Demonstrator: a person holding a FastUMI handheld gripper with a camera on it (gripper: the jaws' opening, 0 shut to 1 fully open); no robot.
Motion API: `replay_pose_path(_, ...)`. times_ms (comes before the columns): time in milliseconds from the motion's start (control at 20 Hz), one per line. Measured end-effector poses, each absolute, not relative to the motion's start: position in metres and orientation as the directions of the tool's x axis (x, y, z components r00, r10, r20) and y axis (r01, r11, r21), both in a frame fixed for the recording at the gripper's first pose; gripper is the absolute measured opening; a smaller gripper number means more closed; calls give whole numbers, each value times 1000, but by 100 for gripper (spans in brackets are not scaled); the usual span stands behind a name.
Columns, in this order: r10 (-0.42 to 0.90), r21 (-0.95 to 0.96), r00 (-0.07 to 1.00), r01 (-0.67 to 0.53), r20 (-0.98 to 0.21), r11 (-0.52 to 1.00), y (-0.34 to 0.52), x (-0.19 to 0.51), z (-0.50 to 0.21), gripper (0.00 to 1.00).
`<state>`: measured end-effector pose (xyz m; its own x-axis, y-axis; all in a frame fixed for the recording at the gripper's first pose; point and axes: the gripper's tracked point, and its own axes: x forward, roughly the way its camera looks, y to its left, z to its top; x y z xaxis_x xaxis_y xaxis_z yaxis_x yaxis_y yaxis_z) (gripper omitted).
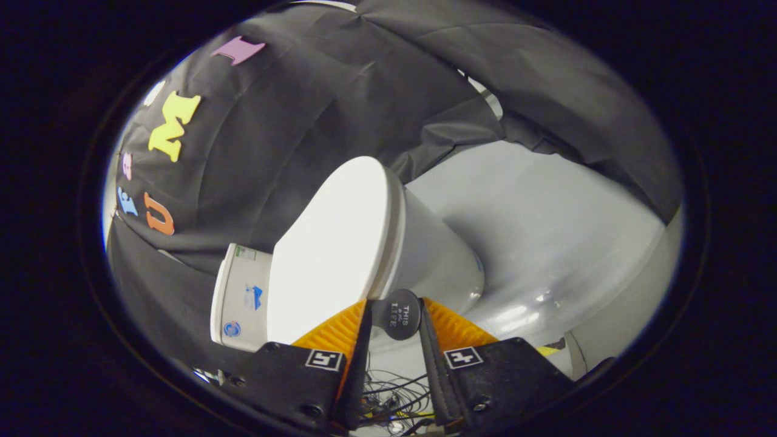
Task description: Open the toilet lid.
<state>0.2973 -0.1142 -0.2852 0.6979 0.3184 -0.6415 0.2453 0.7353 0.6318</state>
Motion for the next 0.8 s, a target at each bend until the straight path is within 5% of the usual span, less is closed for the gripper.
replay_pose_path(400, 313, 688, 738, 270, -597, 674, -117, 302, -279, 16)
replay_pose_path(800, 323, 709, 752, 261, -575, 655, -116, 302, -272, 9)
